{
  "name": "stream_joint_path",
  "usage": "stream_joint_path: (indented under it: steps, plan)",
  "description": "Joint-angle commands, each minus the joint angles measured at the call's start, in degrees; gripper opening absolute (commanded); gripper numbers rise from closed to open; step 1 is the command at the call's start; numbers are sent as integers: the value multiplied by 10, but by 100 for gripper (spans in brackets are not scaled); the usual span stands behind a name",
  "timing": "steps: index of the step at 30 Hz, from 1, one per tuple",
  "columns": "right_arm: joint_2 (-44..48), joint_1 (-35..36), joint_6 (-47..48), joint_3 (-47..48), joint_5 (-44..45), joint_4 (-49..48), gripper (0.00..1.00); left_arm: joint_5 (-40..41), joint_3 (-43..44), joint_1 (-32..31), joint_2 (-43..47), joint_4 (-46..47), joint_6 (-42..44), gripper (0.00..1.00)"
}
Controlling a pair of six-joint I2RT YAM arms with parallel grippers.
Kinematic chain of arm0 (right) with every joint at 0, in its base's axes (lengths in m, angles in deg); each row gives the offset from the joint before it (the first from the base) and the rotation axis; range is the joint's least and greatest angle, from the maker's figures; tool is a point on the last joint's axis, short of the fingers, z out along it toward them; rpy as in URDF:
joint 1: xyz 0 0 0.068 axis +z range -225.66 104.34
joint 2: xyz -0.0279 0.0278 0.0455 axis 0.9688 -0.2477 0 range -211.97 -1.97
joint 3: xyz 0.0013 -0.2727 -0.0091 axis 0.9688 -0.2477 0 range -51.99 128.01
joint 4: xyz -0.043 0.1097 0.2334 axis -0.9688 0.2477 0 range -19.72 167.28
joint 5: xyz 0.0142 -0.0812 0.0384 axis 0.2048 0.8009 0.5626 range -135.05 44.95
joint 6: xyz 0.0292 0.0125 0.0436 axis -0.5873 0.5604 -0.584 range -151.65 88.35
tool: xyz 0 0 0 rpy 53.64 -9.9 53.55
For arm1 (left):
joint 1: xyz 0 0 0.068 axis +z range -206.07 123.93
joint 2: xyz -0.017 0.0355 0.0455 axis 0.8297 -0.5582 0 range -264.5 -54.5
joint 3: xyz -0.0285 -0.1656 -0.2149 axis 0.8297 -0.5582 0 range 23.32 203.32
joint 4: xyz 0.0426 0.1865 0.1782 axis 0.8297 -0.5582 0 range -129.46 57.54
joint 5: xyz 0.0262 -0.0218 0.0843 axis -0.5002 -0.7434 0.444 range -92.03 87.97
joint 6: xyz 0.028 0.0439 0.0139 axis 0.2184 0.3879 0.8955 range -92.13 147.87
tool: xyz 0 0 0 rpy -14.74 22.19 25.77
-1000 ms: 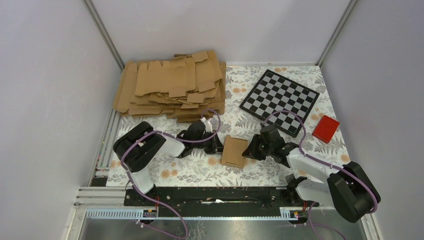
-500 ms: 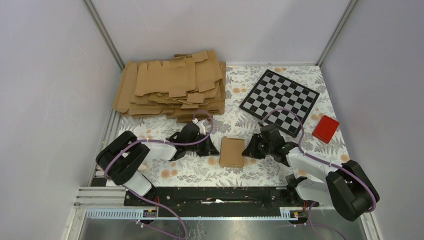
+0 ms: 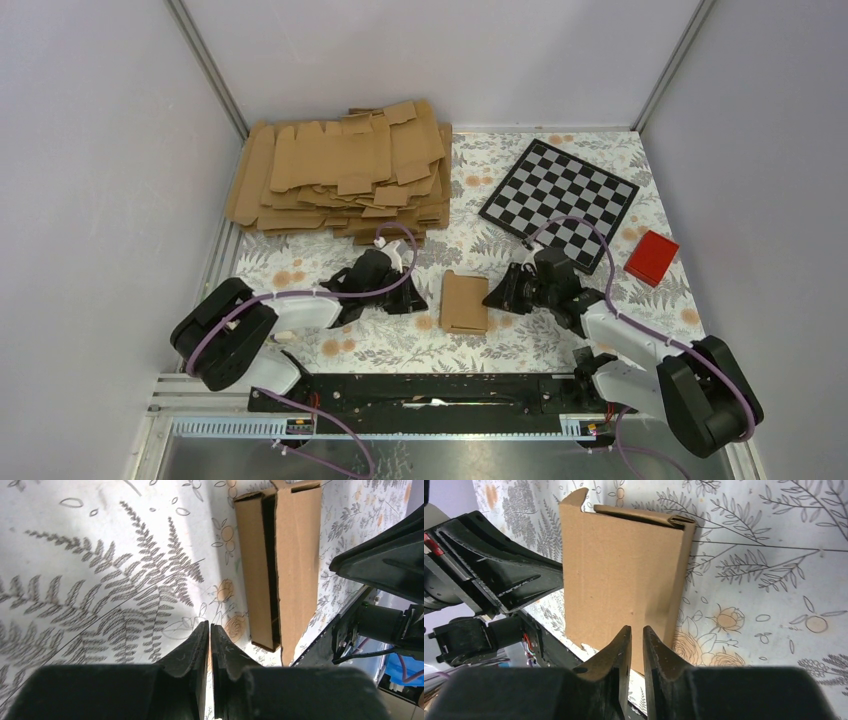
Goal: Fold the paper box
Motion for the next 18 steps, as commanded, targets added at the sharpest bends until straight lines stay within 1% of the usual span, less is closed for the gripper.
stream_joint_path:
  steps: [1, 4, 6, 11, 15, 18]
  plan:
    - [-24, -5, 0, 8, -39, -56, 22, 45, -14, 2, 52, -1, 11, 10]
    - [-55, -5, 6, 28, -44, -64, 23, 81, -21, 3, 84, -24, 13, 10]
    - [-73, -4, 7, 39, -50, -78, 24, 108, -24, 4, 100, -46, 7, 12]
    - [-130, -4, 4, 78, -72, -115, 25, 109, -36, 38, 105, -63, -13, 13]
    - [-183, -4, -11, 115, -97, -146, 30, 116, -67, 68, 142, -63, -30, 13]
    - [-192, -4, -20, 116, -102, -172, 36, 143, -78, 78, 192, -90, -34, 13]
